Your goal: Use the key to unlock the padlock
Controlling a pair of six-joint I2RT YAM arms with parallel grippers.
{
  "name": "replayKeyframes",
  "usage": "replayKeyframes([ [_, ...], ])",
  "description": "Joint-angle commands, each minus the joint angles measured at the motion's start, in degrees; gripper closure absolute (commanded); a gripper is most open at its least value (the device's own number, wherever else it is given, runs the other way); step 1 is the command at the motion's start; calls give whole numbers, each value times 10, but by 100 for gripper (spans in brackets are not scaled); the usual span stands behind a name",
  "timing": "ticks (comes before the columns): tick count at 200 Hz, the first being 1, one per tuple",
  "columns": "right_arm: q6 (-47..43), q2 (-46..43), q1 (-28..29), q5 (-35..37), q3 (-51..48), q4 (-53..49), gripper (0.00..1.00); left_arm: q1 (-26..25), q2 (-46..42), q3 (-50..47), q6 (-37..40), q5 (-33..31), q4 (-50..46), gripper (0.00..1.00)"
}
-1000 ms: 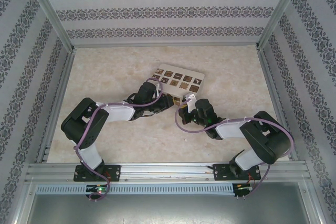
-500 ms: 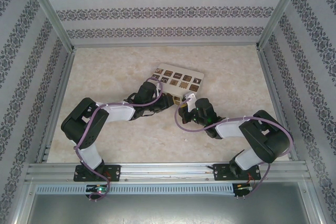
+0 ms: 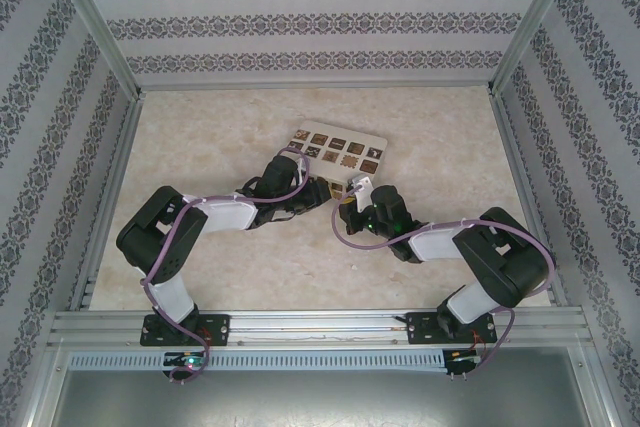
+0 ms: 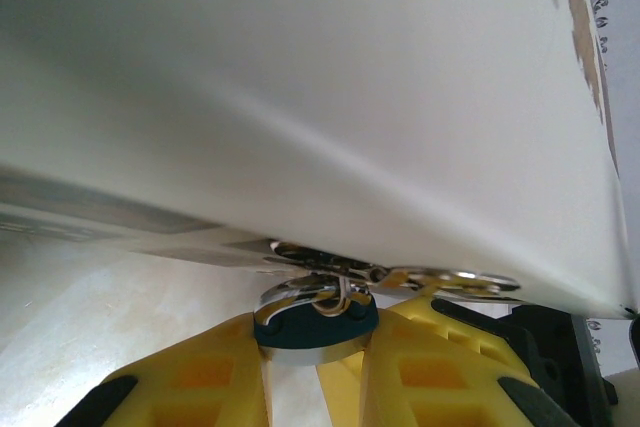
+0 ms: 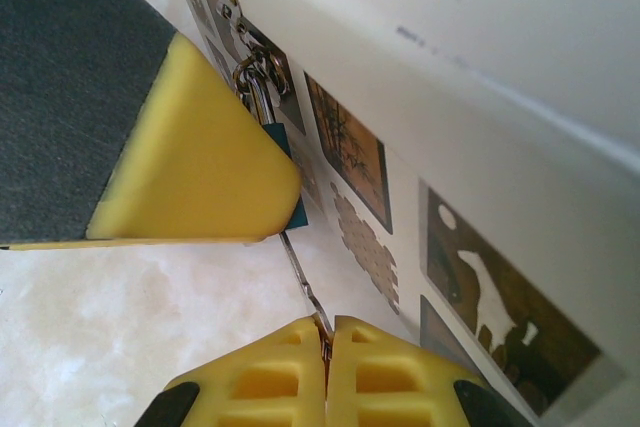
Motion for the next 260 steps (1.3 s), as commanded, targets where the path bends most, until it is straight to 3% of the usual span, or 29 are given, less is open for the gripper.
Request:
replayKeyframes([
  [1,4,5,-6,-12,14,18,100,-11,-7,23,-13,30,23,77],
  [196,77,74,-16,-42,28,229,100,-11,-13,25,-27,42,23,77],
  [260,70,93,-16,-51,77,246,100,-11,-19,18,-29,48,17,77],
])
